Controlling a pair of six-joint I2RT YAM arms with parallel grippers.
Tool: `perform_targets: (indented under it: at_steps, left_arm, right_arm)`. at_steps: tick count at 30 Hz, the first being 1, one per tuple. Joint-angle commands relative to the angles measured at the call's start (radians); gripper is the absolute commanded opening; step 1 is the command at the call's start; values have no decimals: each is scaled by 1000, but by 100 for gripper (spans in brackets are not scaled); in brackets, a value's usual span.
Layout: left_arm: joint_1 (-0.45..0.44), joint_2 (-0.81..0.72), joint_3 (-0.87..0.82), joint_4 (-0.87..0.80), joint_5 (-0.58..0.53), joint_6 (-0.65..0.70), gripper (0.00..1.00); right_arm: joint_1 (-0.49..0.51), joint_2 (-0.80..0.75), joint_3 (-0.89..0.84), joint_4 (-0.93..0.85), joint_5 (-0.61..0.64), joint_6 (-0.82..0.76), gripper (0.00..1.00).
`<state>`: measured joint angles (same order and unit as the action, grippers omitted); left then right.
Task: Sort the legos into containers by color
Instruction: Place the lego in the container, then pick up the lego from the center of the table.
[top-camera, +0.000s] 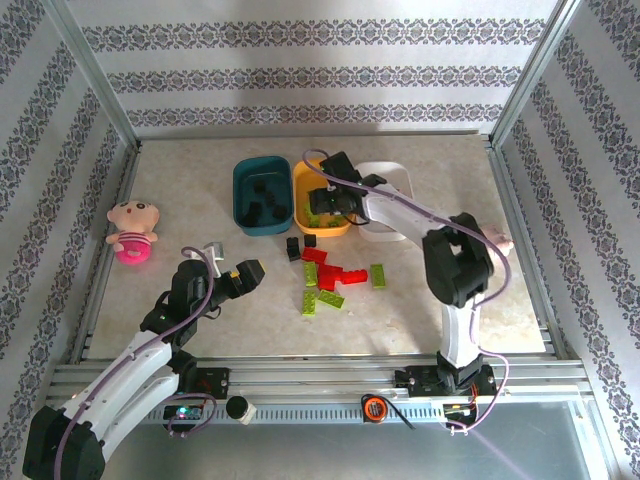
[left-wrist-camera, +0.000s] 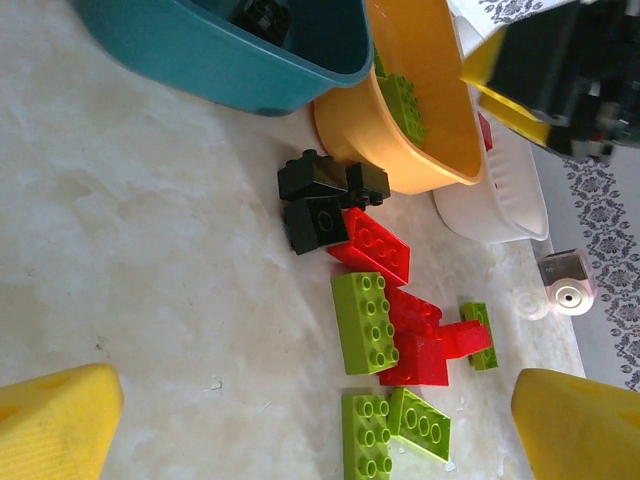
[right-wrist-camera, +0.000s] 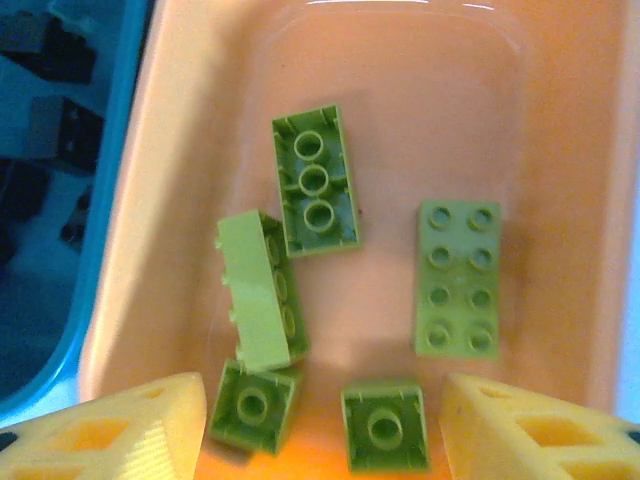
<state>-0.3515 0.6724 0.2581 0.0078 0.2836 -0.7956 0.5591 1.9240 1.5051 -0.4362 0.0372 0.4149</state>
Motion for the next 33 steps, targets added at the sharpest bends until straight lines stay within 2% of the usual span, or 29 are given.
perform_targets:
  at_steps: [1, 8, 13, 18, 27, 33]
  left_arm:
    - [9, -4, 0, -18, -14, -10, 100]
    - [8, 36, -3, 21, -16, -16, 100]
    - [9, 84, -8, 63, -16, -17, 100]
    - [9, 122, -10, 90, -8, -21, 100]
    - [9, 122, -15, 81, -9, -28, 100]
    - [8, 110, -15, 69, -15, -21, 100]
  right_arm:
    - [14, -183, -117, -10, 33, 2, 65]
    - [31, -490, -499, -59, 80, 44, 67]
    - [39, -579, -683, -136, 84, 68, 67]
    - [44, -545, -748, -138, 60, 61, 67]
    - [30, -393, -697, -41, 72, 30, 59]
    - [19, -313, -671, -42, 117, 25, 53]
